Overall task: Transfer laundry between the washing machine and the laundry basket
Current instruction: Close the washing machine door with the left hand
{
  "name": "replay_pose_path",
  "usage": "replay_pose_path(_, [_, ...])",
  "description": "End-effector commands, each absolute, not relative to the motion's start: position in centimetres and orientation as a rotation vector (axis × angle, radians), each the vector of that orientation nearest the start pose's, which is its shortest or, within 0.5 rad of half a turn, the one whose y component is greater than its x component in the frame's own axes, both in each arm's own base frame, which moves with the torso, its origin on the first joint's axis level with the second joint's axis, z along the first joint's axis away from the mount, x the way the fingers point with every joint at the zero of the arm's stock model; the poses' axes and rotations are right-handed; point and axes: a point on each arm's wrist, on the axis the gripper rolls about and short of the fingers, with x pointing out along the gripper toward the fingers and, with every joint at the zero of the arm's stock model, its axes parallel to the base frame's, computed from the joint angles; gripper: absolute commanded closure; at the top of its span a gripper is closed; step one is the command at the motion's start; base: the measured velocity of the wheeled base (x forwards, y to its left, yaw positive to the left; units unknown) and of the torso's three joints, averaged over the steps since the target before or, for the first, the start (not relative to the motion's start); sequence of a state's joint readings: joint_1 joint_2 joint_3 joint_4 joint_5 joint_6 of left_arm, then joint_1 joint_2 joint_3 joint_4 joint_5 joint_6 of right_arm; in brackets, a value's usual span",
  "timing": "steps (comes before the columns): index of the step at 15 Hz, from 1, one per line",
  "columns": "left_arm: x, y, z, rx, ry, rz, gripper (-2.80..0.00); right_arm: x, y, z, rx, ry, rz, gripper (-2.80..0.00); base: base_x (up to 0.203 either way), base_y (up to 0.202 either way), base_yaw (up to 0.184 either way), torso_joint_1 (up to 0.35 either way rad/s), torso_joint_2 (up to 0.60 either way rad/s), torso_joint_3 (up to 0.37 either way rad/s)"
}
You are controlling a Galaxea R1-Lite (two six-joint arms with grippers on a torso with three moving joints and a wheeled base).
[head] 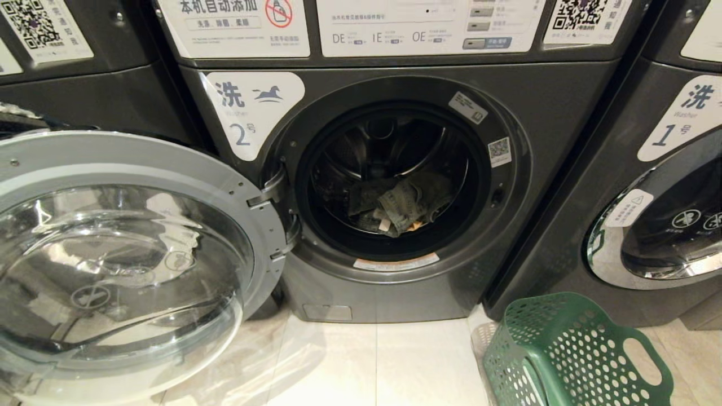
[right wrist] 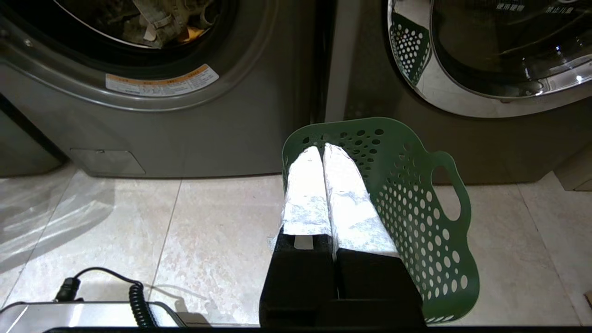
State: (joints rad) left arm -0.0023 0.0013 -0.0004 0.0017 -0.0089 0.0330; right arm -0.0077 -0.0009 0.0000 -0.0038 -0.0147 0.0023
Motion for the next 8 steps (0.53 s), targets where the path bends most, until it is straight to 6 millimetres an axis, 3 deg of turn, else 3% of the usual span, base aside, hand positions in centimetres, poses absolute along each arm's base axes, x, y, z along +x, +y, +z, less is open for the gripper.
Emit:
replay_pose_path(1, [-2.27,-0.02,7.54,0.034,0.003,-0.011,0.0,-2.28,-0.02,7.6,0.003,-0.005,-0.023,0.0,0.0,0.0,0.0,0.004,0.0,0.199])
replay_pose_path(8, [-2.27,-0.02,7.52,0.037,0.004,-0.012,0.0,-2.27,-0.02,7.6,0.002,-0.004,-0.023,0.0,0.0,0.0,0.0,0.001,0.0,0.2])
